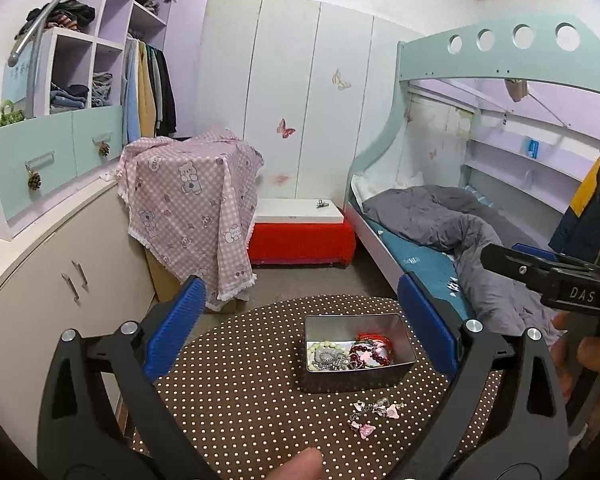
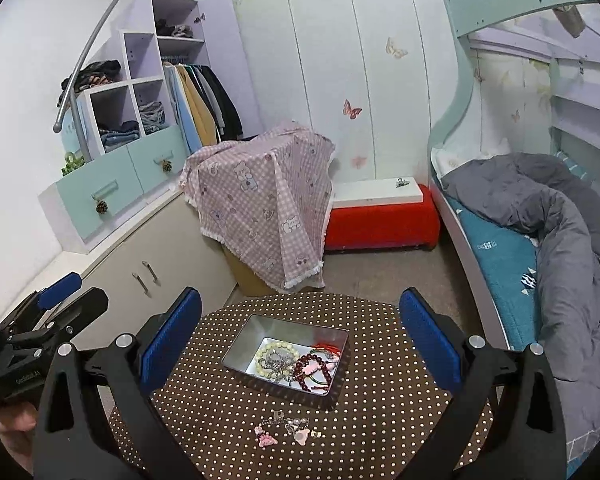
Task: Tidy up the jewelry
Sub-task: 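Withdraw both open tools from the tray toward the remaining charms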
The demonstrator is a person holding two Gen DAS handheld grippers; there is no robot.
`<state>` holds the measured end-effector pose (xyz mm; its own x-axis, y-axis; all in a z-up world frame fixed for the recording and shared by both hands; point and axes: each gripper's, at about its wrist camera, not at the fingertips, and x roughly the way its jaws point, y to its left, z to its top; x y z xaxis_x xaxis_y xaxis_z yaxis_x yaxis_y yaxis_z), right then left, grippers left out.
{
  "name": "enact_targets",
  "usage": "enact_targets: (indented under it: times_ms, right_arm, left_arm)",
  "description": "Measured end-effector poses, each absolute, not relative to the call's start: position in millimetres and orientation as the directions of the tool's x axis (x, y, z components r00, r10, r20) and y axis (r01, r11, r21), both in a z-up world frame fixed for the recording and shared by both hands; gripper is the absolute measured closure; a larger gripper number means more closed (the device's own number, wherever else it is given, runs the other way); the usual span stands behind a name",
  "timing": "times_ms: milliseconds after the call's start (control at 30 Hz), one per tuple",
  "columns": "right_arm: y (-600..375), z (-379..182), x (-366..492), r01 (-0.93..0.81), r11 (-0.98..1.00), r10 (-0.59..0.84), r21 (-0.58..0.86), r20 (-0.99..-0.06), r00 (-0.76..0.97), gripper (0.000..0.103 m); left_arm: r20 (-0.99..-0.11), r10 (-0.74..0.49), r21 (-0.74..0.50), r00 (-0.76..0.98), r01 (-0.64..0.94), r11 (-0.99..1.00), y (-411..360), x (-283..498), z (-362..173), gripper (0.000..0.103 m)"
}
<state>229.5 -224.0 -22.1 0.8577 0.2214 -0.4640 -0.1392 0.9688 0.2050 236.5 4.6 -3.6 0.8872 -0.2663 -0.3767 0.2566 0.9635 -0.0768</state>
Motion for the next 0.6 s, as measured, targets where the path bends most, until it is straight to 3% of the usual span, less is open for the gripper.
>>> enact_targets:
  times_ms: [300,600]
  right_arm:
    - [-228.8,-21.8,203.0,-0.119,0.974,0.195,0.194,-0.439,0.877,0.007]
    - [-232.5,-47.1,193.6,-0.098,0.974,0.186,0.203,-0.48,0.858,0.007]
  left_arm:
    - [-0.382,-0.244,-0.053,0.891,0.243,0.969,5.2,217.2,-13.7,0.008]
    - [-0.459,-0.244,-0.058,0.854,0.245,0.968,6.8,210.4,-51.7,0.008]
